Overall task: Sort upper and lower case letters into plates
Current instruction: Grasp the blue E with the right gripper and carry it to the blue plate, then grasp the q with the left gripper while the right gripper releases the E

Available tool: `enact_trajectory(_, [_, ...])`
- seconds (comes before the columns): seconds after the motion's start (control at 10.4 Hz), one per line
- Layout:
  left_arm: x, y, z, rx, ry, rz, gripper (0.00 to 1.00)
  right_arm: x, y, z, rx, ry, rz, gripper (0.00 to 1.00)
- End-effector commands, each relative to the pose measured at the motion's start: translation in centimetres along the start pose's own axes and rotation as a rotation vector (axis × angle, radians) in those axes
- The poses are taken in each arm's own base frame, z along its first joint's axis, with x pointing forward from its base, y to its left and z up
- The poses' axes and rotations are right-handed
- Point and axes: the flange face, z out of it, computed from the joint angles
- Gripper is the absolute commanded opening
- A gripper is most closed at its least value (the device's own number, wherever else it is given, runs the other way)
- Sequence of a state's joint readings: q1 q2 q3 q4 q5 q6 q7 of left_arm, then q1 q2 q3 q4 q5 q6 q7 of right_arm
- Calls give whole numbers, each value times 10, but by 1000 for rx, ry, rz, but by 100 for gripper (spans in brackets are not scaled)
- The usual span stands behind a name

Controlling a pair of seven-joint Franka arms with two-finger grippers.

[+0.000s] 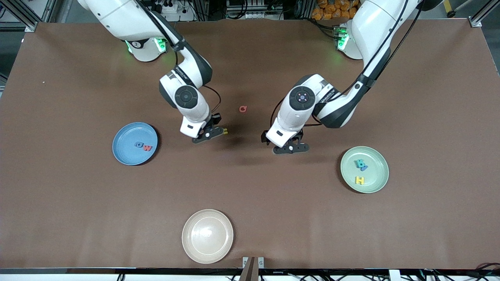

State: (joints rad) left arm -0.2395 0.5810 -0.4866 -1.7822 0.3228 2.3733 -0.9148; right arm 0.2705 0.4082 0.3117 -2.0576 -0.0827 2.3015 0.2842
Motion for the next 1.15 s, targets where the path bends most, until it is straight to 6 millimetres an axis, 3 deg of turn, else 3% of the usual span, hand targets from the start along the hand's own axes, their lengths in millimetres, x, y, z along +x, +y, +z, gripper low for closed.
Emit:
enact_trajectory(0.0, [-28,26,-6,24,69,124,100,-14,75,-40,22,-79,-37,0])
enact_trajectory(0.1, [-36,44,-3,11,67,159,100,-20,122,-46,28,-124,-43,0])
enact_trajectory(0.19, [-46,64,1,-2,65,208,100,-25,157,-48,29,-147,-38,0])
enact_trajectory(0.29, [-48,72,2,-10,65,278,100,-29,197,-45,25,-160,-38,0])
enact_trajectory(0.48, [-75,95,5,-10,58,457,100,-36,269,-30,26,-143,-56,0])
enact_trajectory(0.58, [-86,106,4,-15,57,476,100,-36,286,-14,26,-142,-38,0])
enact_trajectory(0.67, [-110,124,5,-20,50,510,100,-34,288,-3,25,-142,-28,0])
enact_trajectory(0.77, [-121,133,11,0,57,531,100,-36,296,5,30,-152,-15,5])
enact_trajectory(0.87, [-124,139,16,12,65,546,100,-40,308,9,29,-161,5,34])
enact_trajectory(0.96, [-141,149,20,16,64,575,100,-39,306,9,28,-161,7,49])
enact_trajectory(1.06, [-138,146,25,42,78,589,100,-37,303,7,25,-157,10,81])
